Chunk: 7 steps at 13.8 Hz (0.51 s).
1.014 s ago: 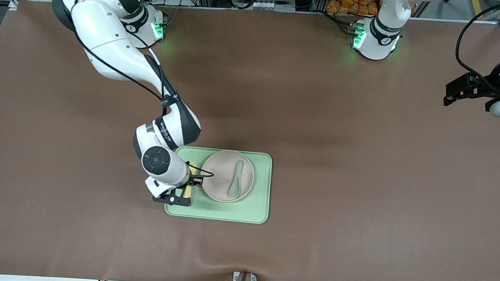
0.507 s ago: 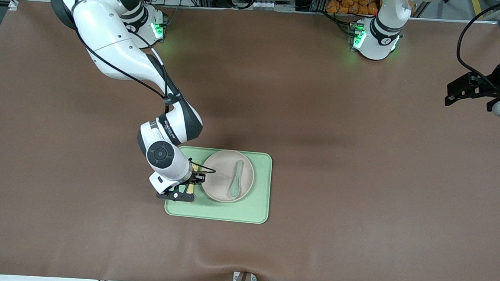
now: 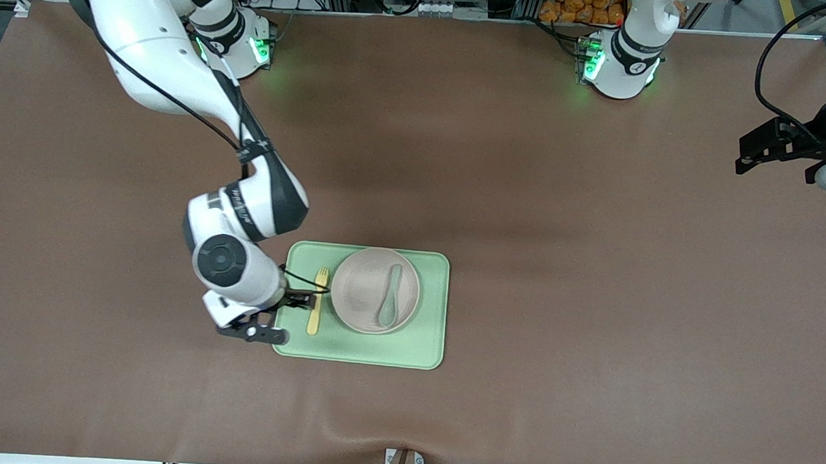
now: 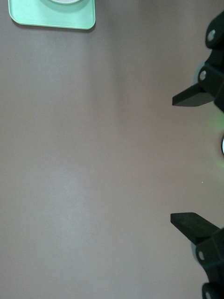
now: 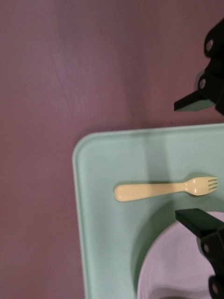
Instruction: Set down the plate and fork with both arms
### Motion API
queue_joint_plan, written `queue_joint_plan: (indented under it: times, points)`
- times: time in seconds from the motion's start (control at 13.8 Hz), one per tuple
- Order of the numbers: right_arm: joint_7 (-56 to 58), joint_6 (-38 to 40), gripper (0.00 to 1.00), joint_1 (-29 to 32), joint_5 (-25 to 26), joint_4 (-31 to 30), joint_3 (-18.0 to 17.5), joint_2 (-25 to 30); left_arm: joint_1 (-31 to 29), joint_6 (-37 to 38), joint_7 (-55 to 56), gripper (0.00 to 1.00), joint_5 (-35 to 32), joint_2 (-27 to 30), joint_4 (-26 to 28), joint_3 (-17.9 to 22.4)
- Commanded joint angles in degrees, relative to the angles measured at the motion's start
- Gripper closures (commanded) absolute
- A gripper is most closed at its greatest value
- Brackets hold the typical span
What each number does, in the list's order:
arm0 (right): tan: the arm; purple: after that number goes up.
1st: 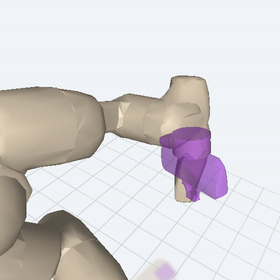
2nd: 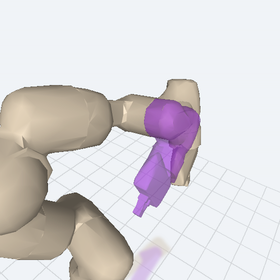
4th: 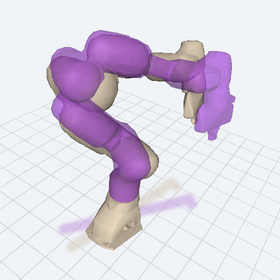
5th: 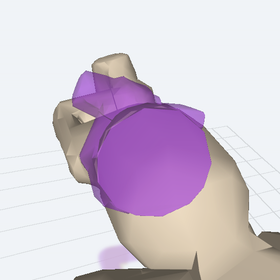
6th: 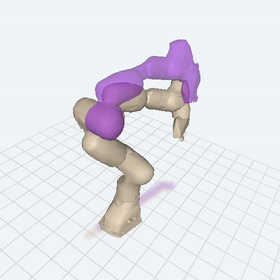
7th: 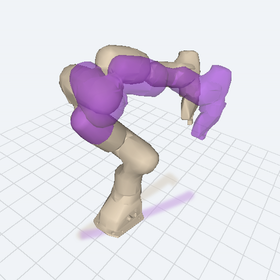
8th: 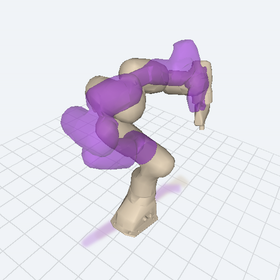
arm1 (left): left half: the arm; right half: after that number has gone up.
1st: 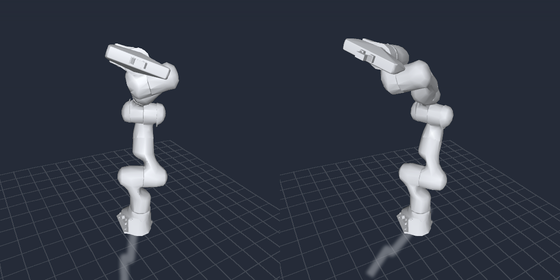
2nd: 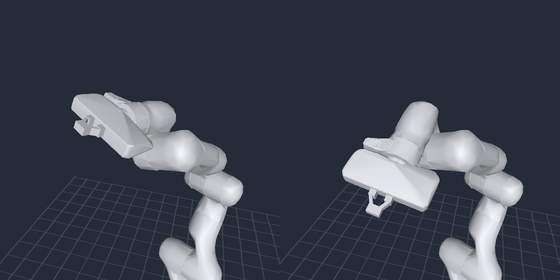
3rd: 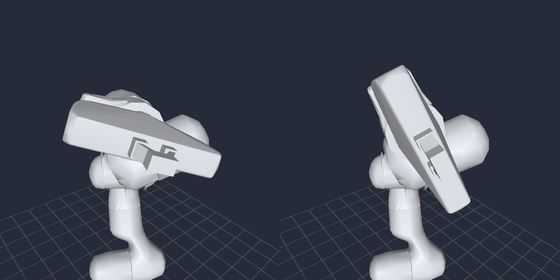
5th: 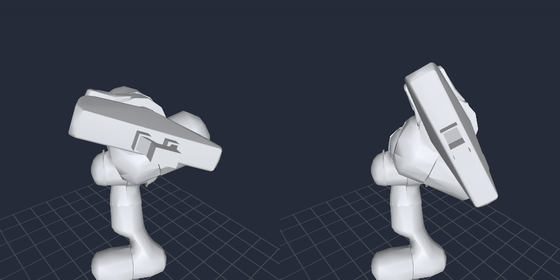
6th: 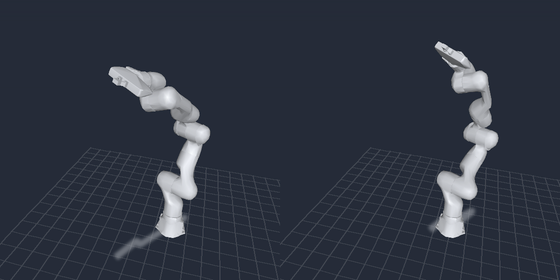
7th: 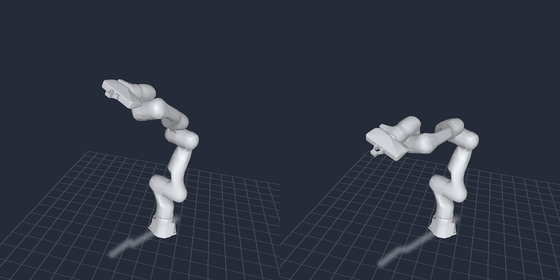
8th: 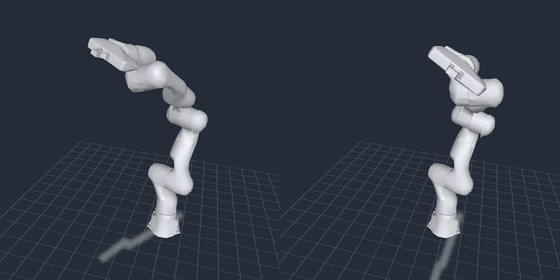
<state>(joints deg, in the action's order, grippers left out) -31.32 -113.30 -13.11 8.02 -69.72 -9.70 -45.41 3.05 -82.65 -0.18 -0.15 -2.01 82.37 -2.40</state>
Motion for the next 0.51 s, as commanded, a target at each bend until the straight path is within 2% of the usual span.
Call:
queue_joint_plan:
  times: [0.0, 0.14, 0.43]
  points:
    - [0.6, 4.7, 0.00, 6.6, -0.2, 1.3, -4.8, 5.4, 0.3, 0.0, 0.1, 0.00, -0.2, 0.3, 0.2, 0.1]
    - [2.6, 6.8, 0.00, 9.4, -0.4, 1.3, -5.9, 9.2, 0.3, 0.0, 0.0, 0.00, -0.2, 0.3, 0.2, 0.1]
    - [3.7, 18.4, 0.00, 13.7, -0.6, 1.3, -7.9, 15.8, 0.0, 0.0, 0.0, 0.00, -0.2, 0.4, 0.2, 0.2]
